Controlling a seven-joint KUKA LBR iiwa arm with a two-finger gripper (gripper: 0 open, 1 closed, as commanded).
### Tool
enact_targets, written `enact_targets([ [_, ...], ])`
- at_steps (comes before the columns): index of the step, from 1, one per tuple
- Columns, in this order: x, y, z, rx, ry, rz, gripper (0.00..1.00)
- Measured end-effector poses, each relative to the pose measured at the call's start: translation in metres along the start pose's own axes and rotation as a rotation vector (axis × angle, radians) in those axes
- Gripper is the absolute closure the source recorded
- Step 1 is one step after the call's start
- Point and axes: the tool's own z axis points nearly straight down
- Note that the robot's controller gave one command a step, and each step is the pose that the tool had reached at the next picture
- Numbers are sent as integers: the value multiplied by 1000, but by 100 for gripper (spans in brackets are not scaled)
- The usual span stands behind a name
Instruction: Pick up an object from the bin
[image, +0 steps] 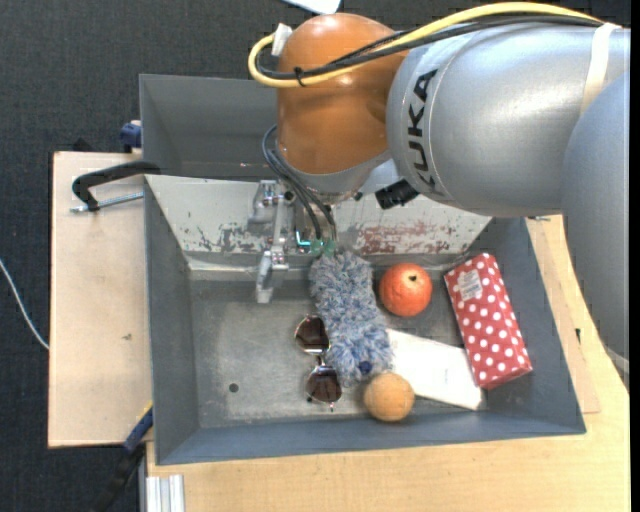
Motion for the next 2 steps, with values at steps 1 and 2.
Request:
enact_targets([
  [1, -2, -1, -5, -2, -9, 2, 0],
  [2, -4, -59, 93, -1, -7, 4, 100],
])
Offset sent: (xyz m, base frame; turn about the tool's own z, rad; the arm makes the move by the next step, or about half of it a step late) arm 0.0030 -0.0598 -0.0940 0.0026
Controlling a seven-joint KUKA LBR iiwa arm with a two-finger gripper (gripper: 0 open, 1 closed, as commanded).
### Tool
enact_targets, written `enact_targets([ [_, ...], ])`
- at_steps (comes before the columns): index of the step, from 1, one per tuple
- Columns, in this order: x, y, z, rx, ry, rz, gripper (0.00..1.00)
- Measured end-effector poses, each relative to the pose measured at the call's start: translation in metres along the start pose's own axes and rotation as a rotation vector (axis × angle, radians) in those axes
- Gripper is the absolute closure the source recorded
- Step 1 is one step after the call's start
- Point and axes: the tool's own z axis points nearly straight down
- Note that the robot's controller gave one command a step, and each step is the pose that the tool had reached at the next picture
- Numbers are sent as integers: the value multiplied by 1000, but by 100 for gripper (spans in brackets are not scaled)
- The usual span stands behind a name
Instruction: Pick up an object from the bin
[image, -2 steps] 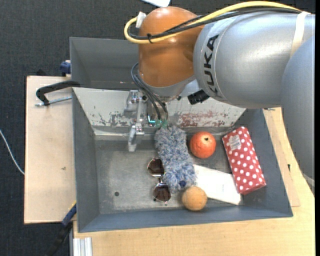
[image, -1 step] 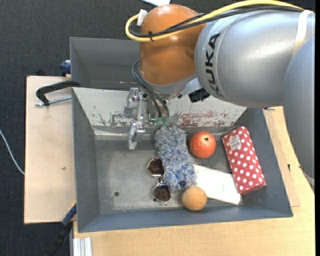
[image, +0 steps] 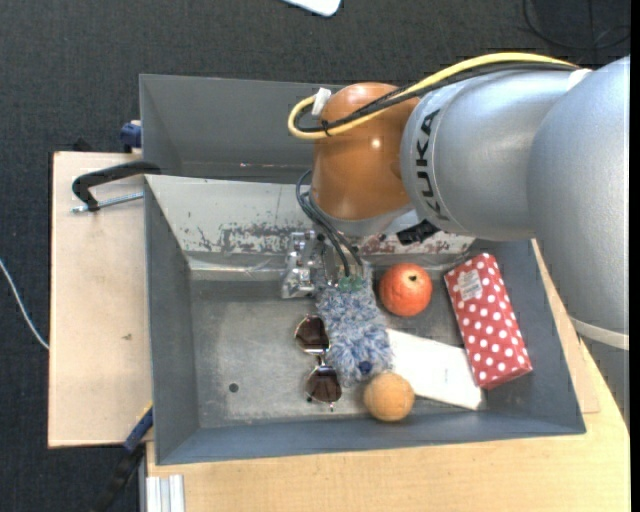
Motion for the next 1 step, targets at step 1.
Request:
enact_targets([
  [1, 0, 0, 0, -1, -1, -1, 0],
])
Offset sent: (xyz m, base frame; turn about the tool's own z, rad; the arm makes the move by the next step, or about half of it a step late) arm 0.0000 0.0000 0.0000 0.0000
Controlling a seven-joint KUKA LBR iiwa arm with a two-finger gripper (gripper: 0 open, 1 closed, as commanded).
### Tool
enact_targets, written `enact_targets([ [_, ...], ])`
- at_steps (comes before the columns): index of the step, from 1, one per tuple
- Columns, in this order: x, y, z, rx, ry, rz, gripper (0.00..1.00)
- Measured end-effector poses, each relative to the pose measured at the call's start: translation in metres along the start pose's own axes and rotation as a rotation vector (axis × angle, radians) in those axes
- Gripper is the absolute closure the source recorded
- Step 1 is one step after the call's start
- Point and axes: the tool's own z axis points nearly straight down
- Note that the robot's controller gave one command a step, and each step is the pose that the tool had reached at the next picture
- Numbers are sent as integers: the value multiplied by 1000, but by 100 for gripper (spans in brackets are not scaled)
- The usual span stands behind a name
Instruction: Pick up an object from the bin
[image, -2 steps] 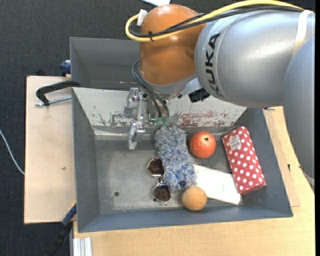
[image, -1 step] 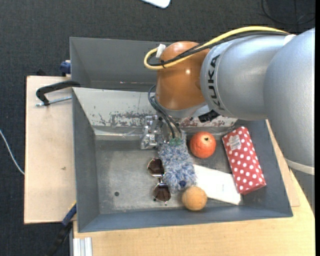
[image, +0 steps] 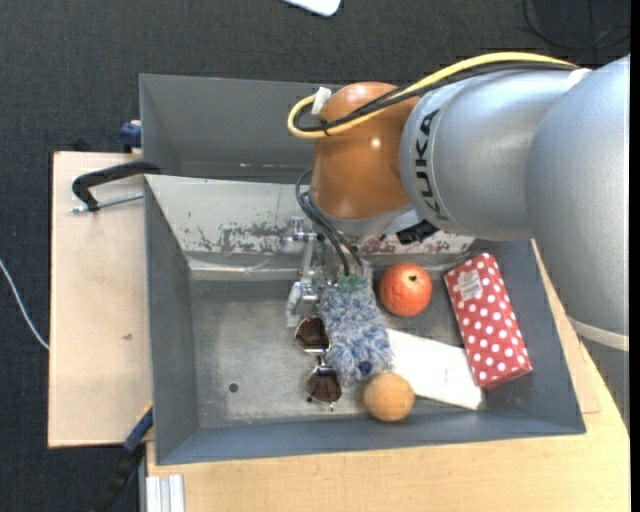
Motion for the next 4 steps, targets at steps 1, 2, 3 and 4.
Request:
enact_targets([
  [1, 0, 0, 0, 0, 0, 0, 0],
  [2, 15, -2, 1, 1, -1, -194, 0],
  [3, 34, -5, 13, 1, 0, -513, 0],
  [4, 78, -36, 63, 2, -10, -543, 100],
])
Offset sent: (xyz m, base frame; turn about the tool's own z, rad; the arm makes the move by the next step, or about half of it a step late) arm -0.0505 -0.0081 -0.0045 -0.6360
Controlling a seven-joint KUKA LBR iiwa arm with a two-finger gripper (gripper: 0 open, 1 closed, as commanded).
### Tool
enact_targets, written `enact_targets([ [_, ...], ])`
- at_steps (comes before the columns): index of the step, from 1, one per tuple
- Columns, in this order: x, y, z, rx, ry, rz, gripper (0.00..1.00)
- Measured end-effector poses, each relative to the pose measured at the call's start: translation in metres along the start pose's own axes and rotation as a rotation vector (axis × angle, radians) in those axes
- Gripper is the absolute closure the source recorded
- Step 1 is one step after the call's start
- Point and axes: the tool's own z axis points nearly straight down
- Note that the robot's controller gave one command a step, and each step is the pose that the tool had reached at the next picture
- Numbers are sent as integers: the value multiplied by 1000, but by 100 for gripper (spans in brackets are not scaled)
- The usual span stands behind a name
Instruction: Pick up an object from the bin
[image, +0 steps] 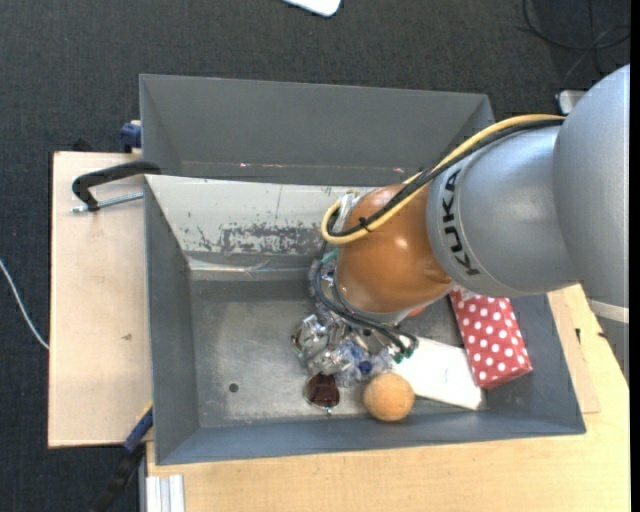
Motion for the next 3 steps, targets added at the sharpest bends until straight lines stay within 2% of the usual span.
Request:
enact_targets([
  [1, 0, 0, 0, 0, 0, 0, 100],
  [2, 3, 1, -6, -2, 0, -167, 100],
  [3, 24, -6, -140, -1, 1, 114, 100],
])
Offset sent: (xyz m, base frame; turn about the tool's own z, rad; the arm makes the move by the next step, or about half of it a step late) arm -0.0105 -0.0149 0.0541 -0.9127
